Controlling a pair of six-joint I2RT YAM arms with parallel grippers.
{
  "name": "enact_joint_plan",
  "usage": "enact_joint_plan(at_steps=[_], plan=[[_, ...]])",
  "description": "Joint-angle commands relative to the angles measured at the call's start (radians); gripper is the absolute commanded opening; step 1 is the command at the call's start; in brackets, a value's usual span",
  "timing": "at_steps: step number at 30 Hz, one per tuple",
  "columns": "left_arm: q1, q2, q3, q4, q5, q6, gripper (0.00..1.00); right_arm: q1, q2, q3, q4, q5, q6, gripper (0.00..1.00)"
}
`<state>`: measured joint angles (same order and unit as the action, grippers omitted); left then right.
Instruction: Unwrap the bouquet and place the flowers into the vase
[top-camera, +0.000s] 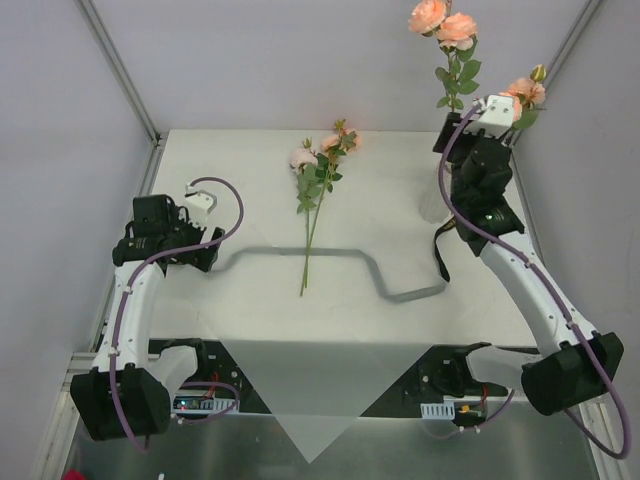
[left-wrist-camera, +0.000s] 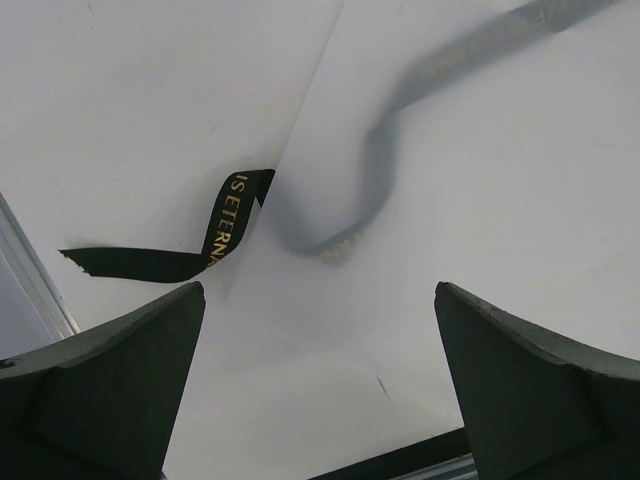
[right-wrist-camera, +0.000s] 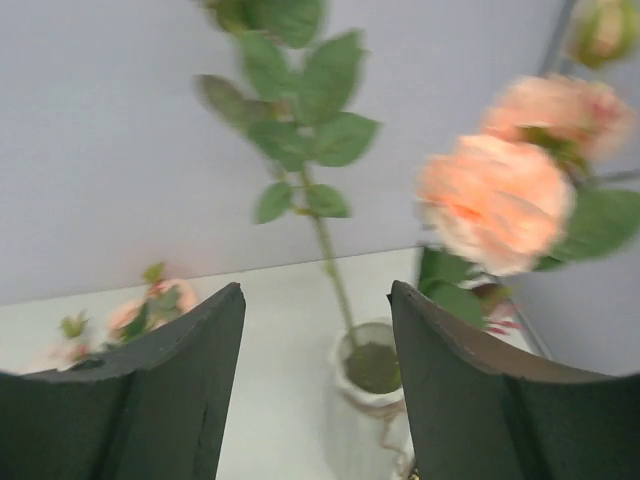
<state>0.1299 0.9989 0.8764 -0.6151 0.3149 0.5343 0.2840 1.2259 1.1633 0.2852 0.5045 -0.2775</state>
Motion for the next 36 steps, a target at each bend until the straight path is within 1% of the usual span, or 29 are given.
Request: enact_joint_plan(at_steps=[1,2,3,4,6,8,9,10,11,12,13,14,15,16,18,19,23,30,36], plan=[[-0.006,0.009,0.038,-0.006,0.038,-0.020,0.99,0.196,-0.025,0.075,-0.075,0.002,-0.084,0.63],[-0.007,0.012,0.041,-0.008,0.039,-0.022,0.99,0.225,-0.014,0.079,-0.089,-0.004,-0.084,0.63],[-0.006,0.014,0.042,-0.006,0.044,-0.023,0.99,0.284,0.001,0.081,-0.116,-0.014,-0.077,0.63],[-0.006,0.014,0.042,-0.006,0.046,-0.028,0.99,0.312,0.039,0.084,-0.129,-0.014,-0.071,0.63],[-0.006,0.012,0.044,-0.006,0.049,-0.030,0.99,0.368,0.090,0.090,-0.174,-0.049,-0.042,0.62],[-0.007,0.010,0.044,-0.008,0.046,-0.028,0.99,0.391,0.184,0.104,-0.204,-0.096,0.018,0.61],[-0.006,0.010,0.045,-0.009,0.046,-0.027,0.99,0.400,0.220,0.139,-0.245,-0.174,0.043,0.59],[-0.006,0.009,0.045,-0.011,0.041,-0.023,0.99,0.405,0.297,0.157,-0.262,-0.211,0.082,0.59],[-0.007,0.006,0.044,-0.014,0.039,-0.020,0.99,0.406,0.340,0.176,-0.271,-0.260,0.096,0.59],[-0.006,0.004,0.041,-0.014,0.038,-0.020,0.99,0.411,0.383,0.232,-0.308,-0.332,0.112,0.58],[-0.006,0.003,0.041,-0.015,0.036,-0.016,0.99,0.411,0.467,0.261,-0.322,-0.369,0.122,0.58],[-0.006,0.003,0.038,-0.017,0.035,-0.014,0.99,0.411,0.510,0.300,-0.340,-0.404,0.135,0.58],[-0.007,0.003,0.038,-0.015,0.035,-0.014,0.99,0.412,0.555,0.338,-0.378,-0.473,0.141,0.57],[-0.006,0.001,0.036,-0.015,0.036,-0.014,0.99,0.412,0.636,0.416,-0.397,-0.497,0.147,0.57],[-0.006,0.001,0.032,-0.015,0.035,-0.014,0.99,0.420,0.711,0.491,-0.466,-0.575,0.153,0.55],[-0.006,0.001,0.032,-0.015,0.032,-0.008,0.99,0.423,0.772,0.557,-0.481,-0.586,0.153,0.55],[-0.006,0.001,0.024,-0.015,0.024,0.001,0.99,0.434,0.883,0.671,-0.555,-0.601,0.169,0.55],[-0.007,0.009,0.024,-0.015,0.030,0.007,0.99,0.437,1.001,0.740,-0.607,-0.581,0.202,0.56],[-0.006,0.012,0.019,-0.015,0.038,0.018,0.99,0.437,1.038,0.747,-0.620,-0.563,0.208,0.56]])
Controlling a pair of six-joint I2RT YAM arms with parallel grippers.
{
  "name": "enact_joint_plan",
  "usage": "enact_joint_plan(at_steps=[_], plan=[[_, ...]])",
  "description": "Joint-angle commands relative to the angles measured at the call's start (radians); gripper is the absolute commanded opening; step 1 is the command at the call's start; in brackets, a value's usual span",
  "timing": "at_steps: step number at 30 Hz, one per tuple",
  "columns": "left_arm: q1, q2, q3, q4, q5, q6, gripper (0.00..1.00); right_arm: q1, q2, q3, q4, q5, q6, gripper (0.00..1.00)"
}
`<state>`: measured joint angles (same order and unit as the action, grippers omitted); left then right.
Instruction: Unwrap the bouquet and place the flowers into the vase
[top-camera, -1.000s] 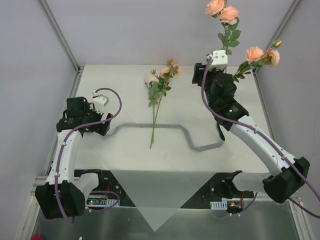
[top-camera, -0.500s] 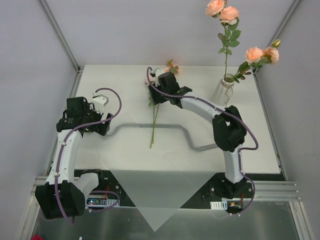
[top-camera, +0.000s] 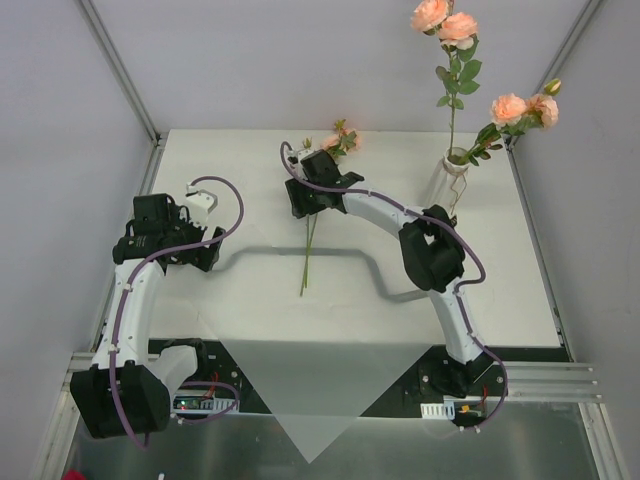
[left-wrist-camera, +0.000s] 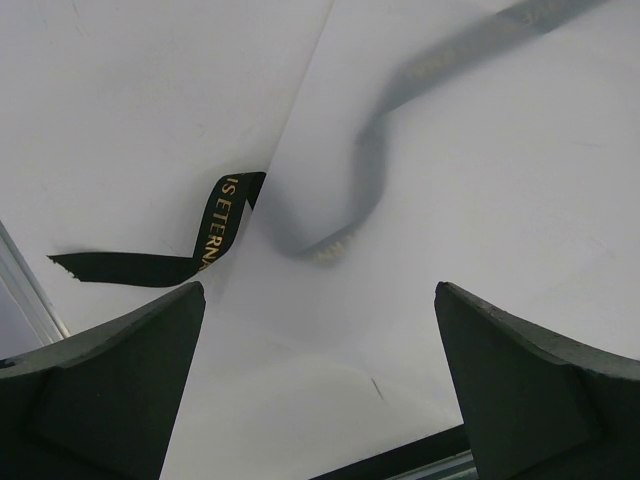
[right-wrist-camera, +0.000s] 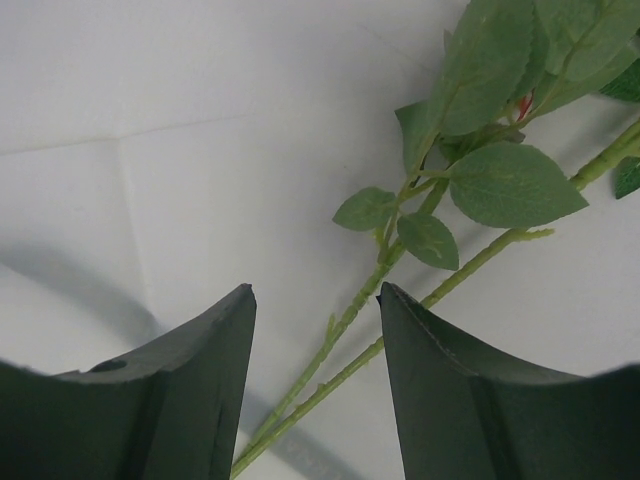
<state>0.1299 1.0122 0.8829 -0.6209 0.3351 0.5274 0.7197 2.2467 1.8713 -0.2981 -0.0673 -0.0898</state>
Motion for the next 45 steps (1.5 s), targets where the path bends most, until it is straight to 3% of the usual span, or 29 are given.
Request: enact_joint_plan(at_steps=[1,12,26,30,35,40,45], plan=[[-0.007,-0.003,0.010,-0.008,0.019,0.025,0.99,0.001,0.020,0.040,-0.036,0.009,0.021,0.56],[-0.007,0.003,0.005,-0.008,0.030,0.032,0.99,0.001,0.057,0.051,-0.072,0.026,0.033,0.55],[-0.006,0.009,0.037,-0.007,0.059,0.008,0.99,0.015,0.154,0.177,-0.191,0.103,0.058,0.46],[-0.006,0.009,0.041,-0.008,0.064,-0.003,0.99,0.021,0.137,0.161,-0.181,0.112,0.055,0.33],[-0.006,0.003,0.033,-0.013,0.077,-0.015,0.99,0.021,0.071,0.135,-0.148,0.136,0.045,0.01],[-0.007,0.005,0.016,-0.016,0.084,-0.024,0.99,0.011,-0.064,0.111,-0.090,0.146,0.015,0.01],[-0.006,0.003,0.022,-0.020,0.110,-0.041,0.99,-0.040,-0.327,0.000,0.029,0.077,0.025,0.01]])
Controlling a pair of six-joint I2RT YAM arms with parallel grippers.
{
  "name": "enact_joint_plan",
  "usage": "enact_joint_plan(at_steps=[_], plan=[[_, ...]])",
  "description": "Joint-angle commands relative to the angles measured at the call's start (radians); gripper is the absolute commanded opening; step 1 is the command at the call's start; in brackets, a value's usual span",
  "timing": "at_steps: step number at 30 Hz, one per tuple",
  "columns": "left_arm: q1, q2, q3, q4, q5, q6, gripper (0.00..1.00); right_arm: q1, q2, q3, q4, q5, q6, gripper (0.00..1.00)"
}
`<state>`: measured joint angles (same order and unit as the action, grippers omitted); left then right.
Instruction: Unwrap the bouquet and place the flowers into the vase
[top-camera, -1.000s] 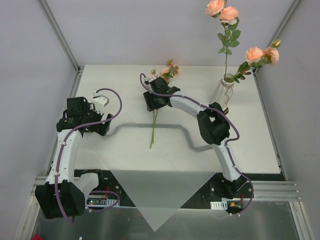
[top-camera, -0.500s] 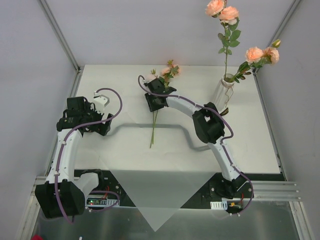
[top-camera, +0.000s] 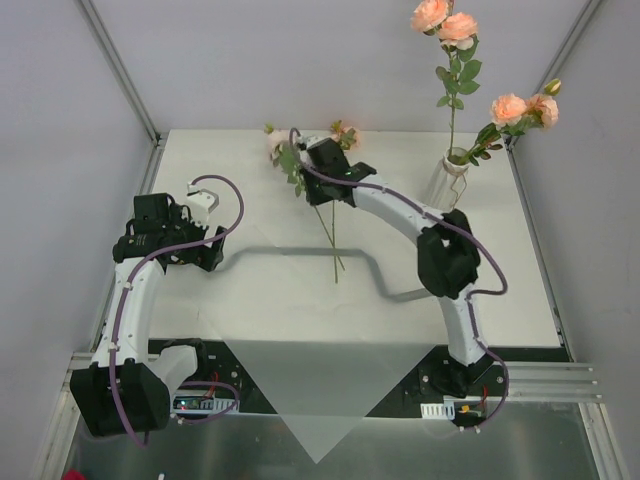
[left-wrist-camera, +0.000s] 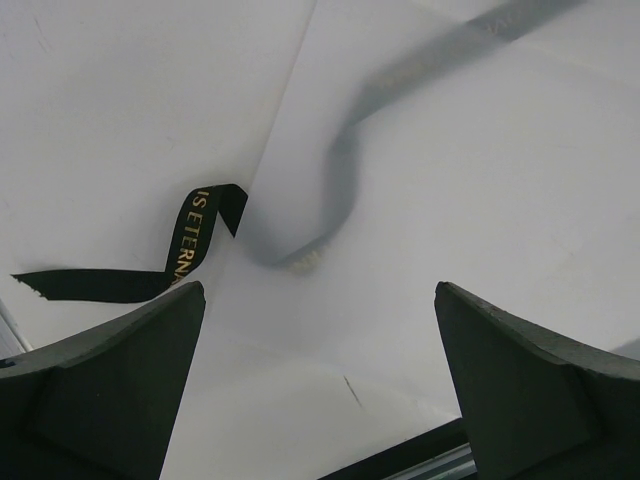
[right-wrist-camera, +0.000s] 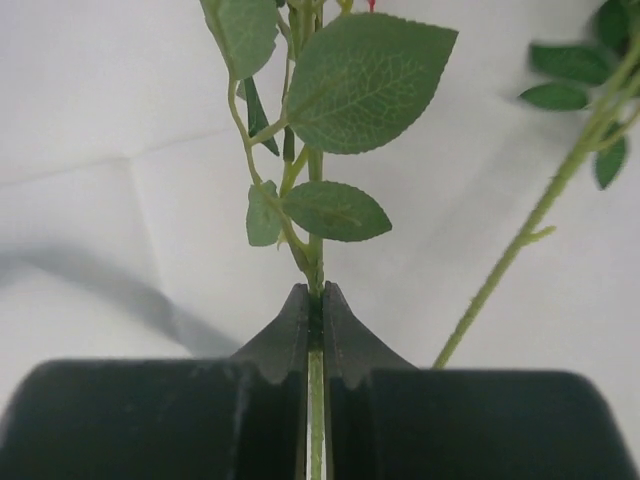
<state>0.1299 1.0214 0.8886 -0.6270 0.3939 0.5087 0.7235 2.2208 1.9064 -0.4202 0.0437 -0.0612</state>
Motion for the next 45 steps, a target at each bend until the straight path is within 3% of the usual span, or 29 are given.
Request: enact_joint_plan(at_steps=[1,7,9,10,14,16,20,23,28,45], plan=[[-0.006,-0.004,0.018,-0.014,0.052,-0.024,0.99,-0.067,-0.344,-0.053,0.194,-0.068,-0.005,0.01],[-0.006,-0.006,-0.010,-0.014,0.045,-0.013,0.99,-0.200,-0.640,-0.233,0.403,-0.215,0.009,0.01],[-0.006,-0.006,-0.017,-0.014,0.048,-0.010,0.99,-0.226,-0.755,-0.321,0.524,-0.225,0.003,0.01],[-0.006,-0.004,-0.019,-0.014,0.049,-0.012,0.99,-0.246,-0.797,-0.436,0.670,-0.206,0.000,0.01],[-0.006,-0.004,-0.013,-0.014,0.051,-0.010,0.99,-0.297,-0.920,-0.530,0.800,-0.232,0.032,0.01],[-0.006,-0.004,-0.007,-0.016,0.049,-0.010,0.99,-0.295,-0.966,-0.595,0.930,-0.190,-0.031,0.01],[-0.007,-0.009,-0.008,-0.016,0.045,-0.004,0.99,-0.302,-1.050,-0.688,1.055,0.097,-0.251,0.01],[-0.006,-0.014,-0.016,-0.016,0.037,0.004,0.99,-0.318,-1.046,-0.692,1.129,0.241,-0.397,0.01],[-0.007,0.005,-0.011,-0.016,0.034,0.004,0.99,-0.417,-1.006,-0.679,1.221,0.343,-0.425,0.01],[-0.006,0.031,0.006,-0.016,0.017,0.022,0.99,-0.535,-0.822,-0.641,1.293,0.367,-0.439,0.01]])
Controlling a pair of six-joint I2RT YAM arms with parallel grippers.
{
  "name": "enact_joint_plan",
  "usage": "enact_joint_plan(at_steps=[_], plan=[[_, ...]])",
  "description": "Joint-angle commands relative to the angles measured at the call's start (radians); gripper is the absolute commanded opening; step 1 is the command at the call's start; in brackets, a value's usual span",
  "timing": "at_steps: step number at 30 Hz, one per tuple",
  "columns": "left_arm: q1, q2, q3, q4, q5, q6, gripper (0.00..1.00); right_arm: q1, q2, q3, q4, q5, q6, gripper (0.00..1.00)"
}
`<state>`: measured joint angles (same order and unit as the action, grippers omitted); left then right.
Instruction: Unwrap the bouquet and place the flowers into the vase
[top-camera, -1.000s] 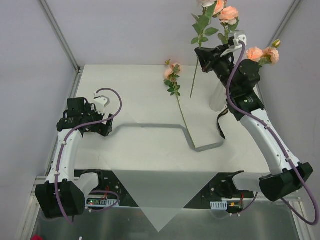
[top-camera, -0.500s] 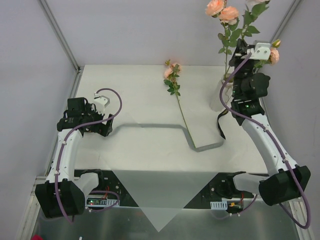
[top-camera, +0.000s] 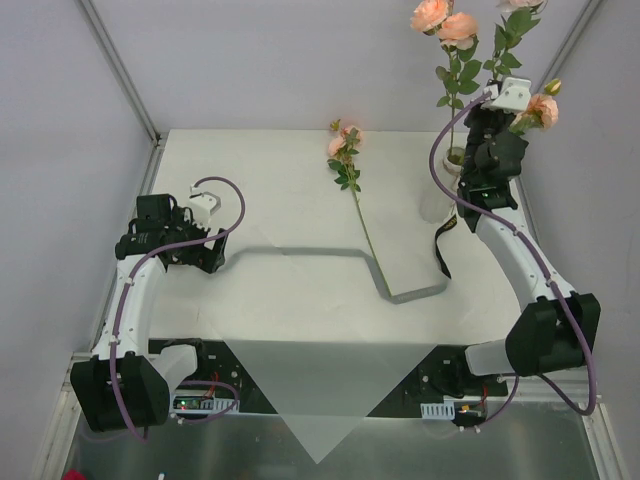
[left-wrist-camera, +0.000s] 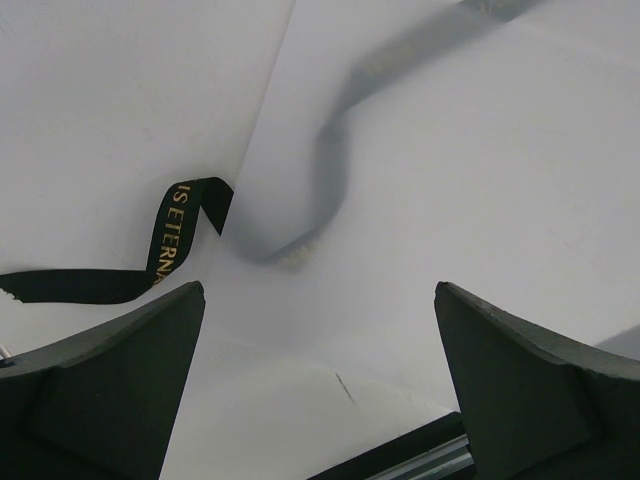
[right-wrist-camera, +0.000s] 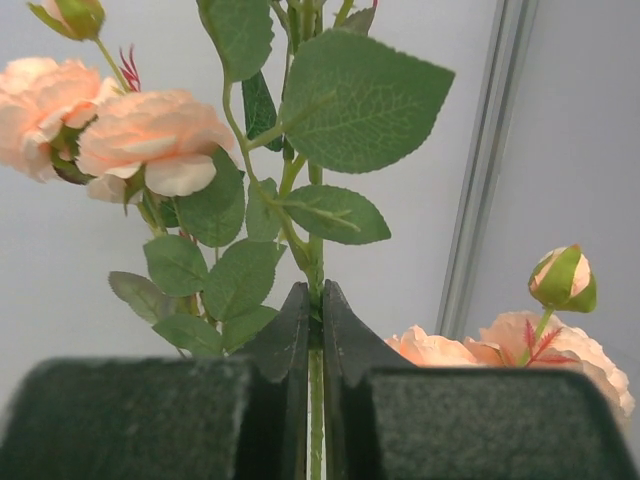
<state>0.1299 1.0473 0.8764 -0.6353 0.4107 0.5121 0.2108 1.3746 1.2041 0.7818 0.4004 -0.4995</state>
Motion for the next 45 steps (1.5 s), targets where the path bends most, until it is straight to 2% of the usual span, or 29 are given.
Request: enact_joint_plan(at_steps=[1,7,9,10,11,14,18,22,26,28,29,33,35,36,45], plan=[[-0.006,0.006,0.018,-0.007,-0.001,0.019,0.99,-0.024,0.032,0.064,0.091,0.009,0.001,0.01],[-0.007,0.013,0.024,-0.007,-0.003,0.019,0.99,-0.025,0.050,0.049,0.062,-0.006,0.039,0.01],[-0.006,0.011,0.026,-0.007,-0.003,0.017,0.99,-0.022,0.032,0.037,0.008,-0.005,0.061,0.14],[-0.007,0.011,0.027,-0.007,-0.004,0.020,0.99,-0.018,0.023,0.031,-0.010,0.001,0.070,0.26],[-0.004,0.011,0.026,-0.009,-0.006,0.020,0.99,-0.005,0.011,0.022,-0.032,0.014,0.076,0.45],[-0.006,0.008,0.029,-0.007,-0.007,0.019,0.99,0.030,-0.055,-0.014,-0.073,0.037,0.082,0.64],[-0.006,0.003,0.029,-0.010,-0.004,0.017,0.99,0.078,-0.161,-0.023,-0.139,0.028,0.090,0.78],[-0.007,0.000,0.035,-0.015,-0.004,0.014,0.99,0.127,-0.223,0.006,-0.223,-0.006,0.118,0.78],[-0.006,0.000,0.035,-0.015,0.002,0.008,0.99,0.205,-0.209,0.060,-0.393,-0.066,0.124,0.78],[-0.006,0.000,0.038,-0.017,0.004,0.003,0.99,0.219,-0.155,0.104,-0.481,-0.133,0.142,0.77],[-0.007,-0.001,0.036,-0.017,0.004,0.002,0.99,0.222,-0.129,0.127,-0.598,-0.162,0.154,0.77],[-0.007,-0.007,0.027,-0.017,0.000,0.008,0.99,0.240,0.079,0.239,-0.833,-0.303,0.159,0.75],[-0.007,-0.009,0.026,-0.017,-0.007,0.006,0.99,0.243,0.171,0.365,-1.024,-0.307,0.185,0.71],[-0.007,-0.010,0.023,-0.017,-0.007,0.009,0.99,0.243,0.246,0.391,-1.062,-0.322,0.194,0.70],[-0.006,-0.015,0.012,-0.017,-0.007,0.020,0.99,0.245,0.498,0.422,-1.141,-0.362,0.254,0.67]])
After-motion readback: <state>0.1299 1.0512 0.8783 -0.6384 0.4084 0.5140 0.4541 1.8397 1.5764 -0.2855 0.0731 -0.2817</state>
